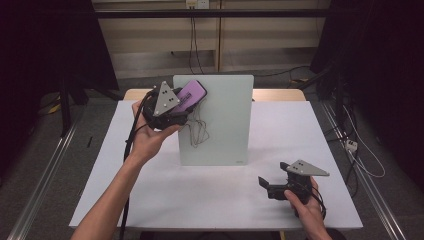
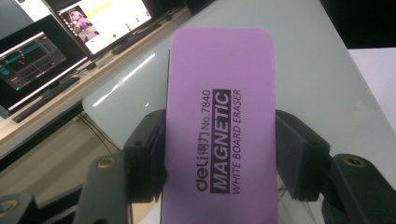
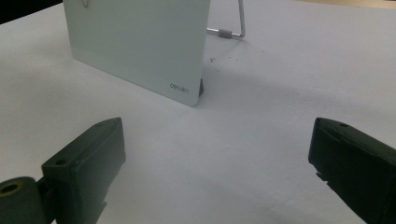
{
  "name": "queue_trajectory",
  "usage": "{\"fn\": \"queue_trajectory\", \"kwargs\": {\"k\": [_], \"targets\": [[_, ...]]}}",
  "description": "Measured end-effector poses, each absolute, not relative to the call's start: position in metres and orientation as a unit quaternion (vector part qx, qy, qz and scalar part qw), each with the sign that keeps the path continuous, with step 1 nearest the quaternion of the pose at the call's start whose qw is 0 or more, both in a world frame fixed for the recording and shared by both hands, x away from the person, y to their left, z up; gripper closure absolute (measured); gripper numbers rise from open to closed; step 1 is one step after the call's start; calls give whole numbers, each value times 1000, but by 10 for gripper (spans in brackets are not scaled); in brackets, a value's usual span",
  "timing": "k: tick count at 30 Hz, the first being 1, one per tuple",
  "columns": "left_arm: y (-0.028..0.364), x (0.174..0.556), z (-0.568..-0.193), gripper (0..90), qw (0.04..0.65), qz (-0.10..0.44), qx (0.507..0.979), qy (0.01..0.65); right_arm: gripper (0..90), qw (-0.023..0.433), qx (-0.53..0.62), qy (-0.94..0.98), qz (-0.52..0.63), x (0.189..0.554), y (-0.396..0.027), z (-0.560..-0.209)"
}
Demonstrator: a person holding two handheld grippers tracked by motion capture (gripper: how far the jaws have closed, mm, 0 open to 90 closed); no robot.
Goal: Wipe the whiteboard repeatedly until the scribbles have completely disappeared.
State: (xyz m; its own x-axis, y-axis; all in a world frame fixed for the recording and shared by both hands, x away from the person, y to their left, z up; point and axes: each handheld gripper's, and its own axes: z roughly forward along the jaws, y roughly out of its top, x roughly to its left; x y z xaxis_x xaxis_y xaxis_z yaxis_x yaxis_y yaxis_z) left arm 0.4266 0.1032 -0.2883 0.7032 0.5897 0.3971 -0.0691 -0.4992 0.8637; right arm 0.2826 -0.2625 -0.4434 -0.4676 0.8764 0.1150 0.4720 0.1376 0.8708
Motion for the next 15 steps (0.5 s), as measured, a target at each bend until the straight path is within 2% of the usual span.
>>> {"fn": "queue_trajectory", "kwargs": {"k": [15], "targets": [[99, 426, -293, 409, 461, 352, 799, 156, 38, 217, 465, 726, 458, 282, -261, -444]]}}
